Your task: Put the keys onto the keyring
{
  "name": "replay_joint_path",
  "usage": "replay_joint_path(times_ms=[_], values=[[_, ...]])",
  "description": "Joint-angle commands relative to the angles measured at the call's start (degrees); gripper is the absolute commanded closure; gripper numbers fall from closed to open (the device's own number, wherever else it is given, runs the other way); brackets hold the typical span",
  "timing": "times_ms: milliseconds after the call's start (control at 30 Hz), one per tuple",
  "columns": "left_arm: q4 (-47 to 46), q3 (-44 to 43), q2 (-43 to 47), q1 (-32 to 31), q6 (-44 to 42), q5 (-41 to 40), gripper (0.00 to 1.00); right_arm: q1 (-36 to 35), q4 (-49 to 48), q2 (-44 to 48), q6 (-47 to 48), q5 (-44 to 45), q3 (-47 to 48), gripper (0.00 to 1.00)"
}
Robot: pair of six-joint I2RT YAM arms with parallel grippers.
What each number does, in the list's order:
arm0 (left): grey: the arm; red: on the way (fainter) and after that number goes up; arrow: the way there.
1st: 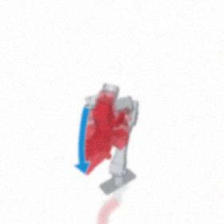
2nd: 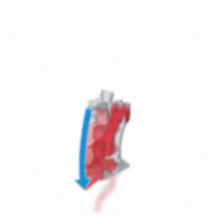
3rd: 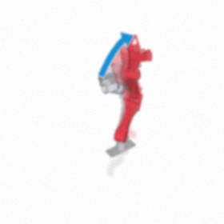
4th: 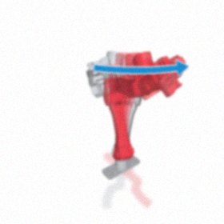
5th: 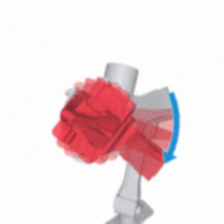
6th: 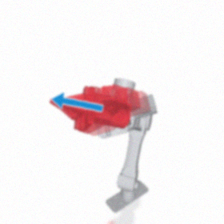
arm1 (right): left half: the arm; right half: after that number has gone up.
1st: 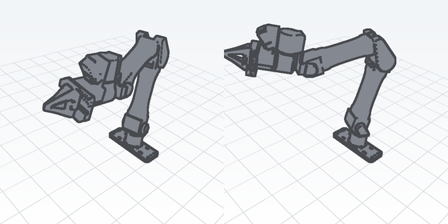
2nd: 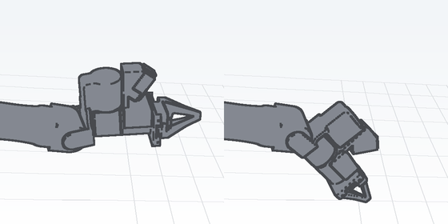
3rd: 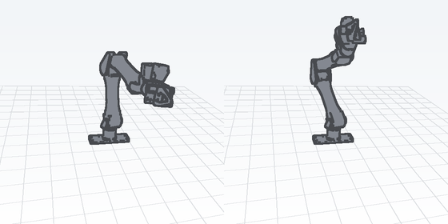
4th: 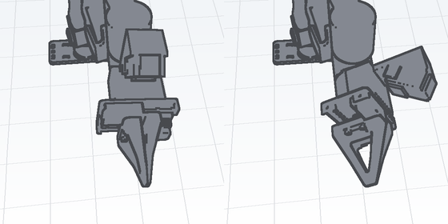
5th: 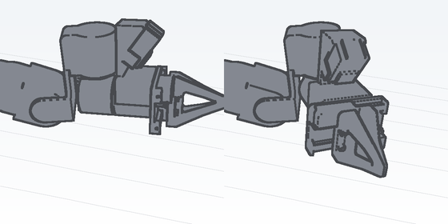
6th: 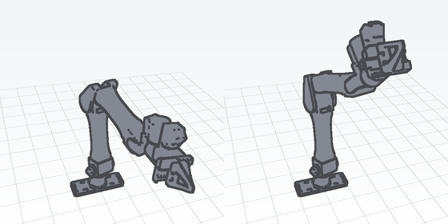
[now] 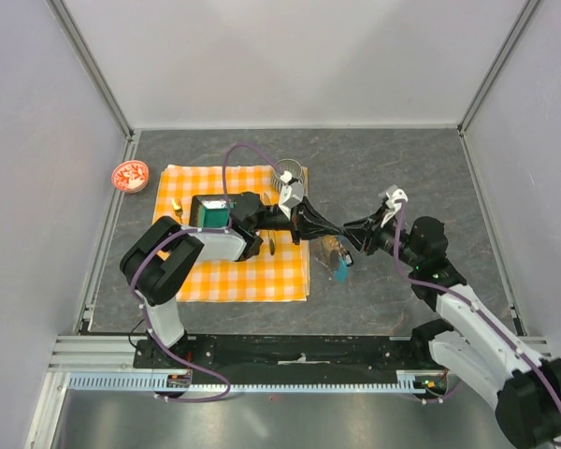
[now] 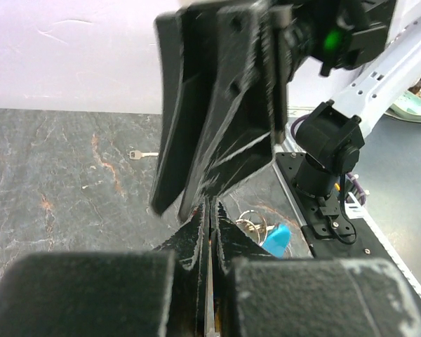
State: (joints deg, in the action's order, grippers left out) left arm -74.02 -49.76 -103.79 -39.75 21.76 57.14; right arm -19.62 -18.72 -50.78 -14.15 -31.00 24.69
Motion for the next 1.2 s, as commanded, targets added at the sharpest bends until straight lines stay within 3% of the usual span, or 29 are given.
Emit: replay_joint_path(times_ms=[0,267,500,700,1167], values=[[-21.3,0.5,0.4,0.1,-2.7,-2.9,0.98,0.0,9.2,9.5,4.0,6.6,-0.4,0.64],[-21.3,0.6,-0.2,0.7,-3.7,-4.2,0.98,-0.1,10.2,16.3,3.9,3.2,-3.5,0.56],[-21.3,0.5,0.7,0.7,-3.5,-2.0,0.98,-0.1,-5.9,11.9,1.4,1.6,-8.5,0.55],[-21.3,0.5,1.0,0.7,-2.7,-0.5,0.98,-0.1,-13.6,6.2,1.3,-1.5,-8.7,0.55],[-21.3,-0.8,0.3,0.7,-1.6,1.0,0.98,-0.1,-14.5,5.4,2.5,-6.4,-7.2,0.53]])
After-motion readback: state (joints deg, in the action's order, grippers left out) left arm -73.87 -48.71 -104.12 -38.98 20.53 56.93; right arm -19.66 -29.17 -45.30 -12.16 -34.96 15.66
